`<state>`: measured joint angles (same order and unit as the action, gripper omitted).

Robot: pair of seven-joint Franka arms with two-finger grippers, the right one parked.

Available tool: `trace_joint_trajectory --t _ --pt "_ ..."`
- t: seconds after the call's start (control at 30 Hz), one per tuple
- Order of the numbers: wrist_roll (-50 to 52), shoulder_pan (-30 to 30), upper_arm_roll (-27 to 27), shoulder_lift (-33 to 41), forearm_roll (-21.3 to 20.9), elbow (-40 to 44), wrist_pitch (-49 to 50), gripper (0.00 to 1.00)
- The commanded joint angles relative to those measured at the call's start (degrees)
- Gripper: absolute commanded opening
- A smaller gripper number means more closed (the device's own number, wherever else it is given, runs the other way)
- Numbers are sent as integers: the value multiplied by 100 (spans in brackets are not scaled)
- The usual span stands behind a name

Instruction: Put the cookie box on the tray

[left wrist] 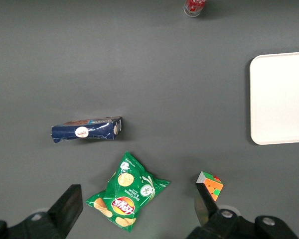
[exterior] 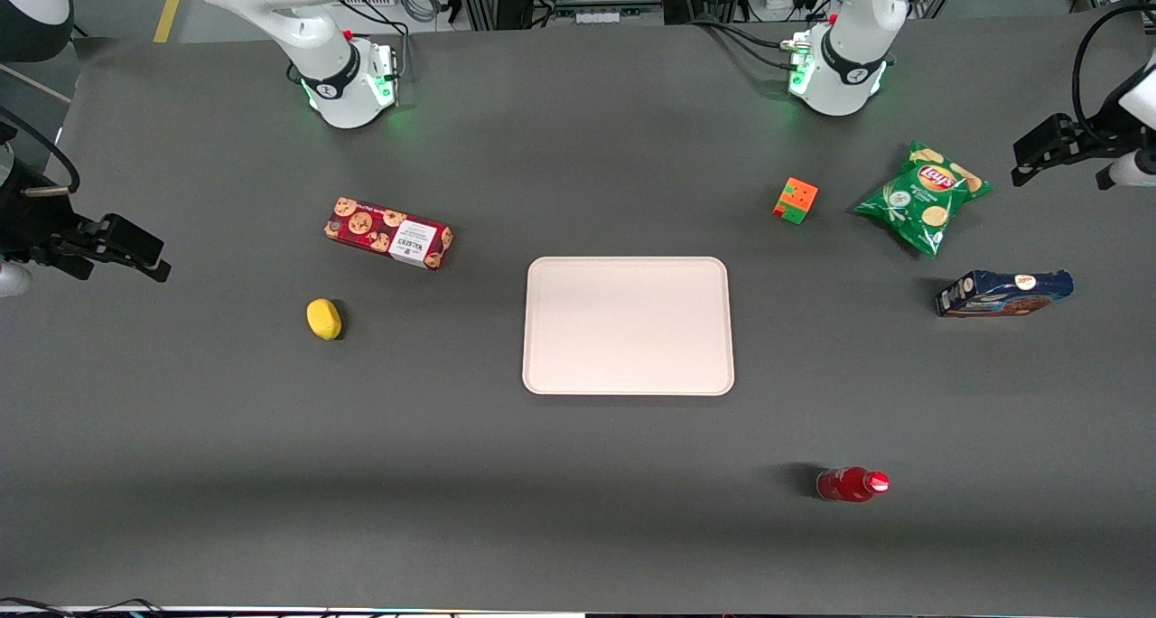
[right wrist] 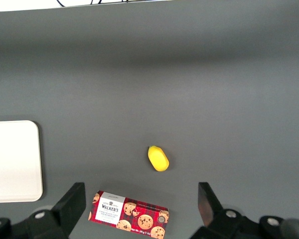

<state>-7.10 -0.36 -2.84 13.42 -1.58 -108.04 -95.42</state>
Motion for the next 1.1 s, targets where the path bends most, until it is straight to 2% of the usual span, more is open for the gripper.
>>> trace_joint_trajectory --t 0.0,0.8,1.07 --pt "-72 -16 82 46 -36 37 103 100" --pt "-169 -16 82 -24 -88 64 50 100" --pt "-756 1 -58 -24 -115 371 234 100"
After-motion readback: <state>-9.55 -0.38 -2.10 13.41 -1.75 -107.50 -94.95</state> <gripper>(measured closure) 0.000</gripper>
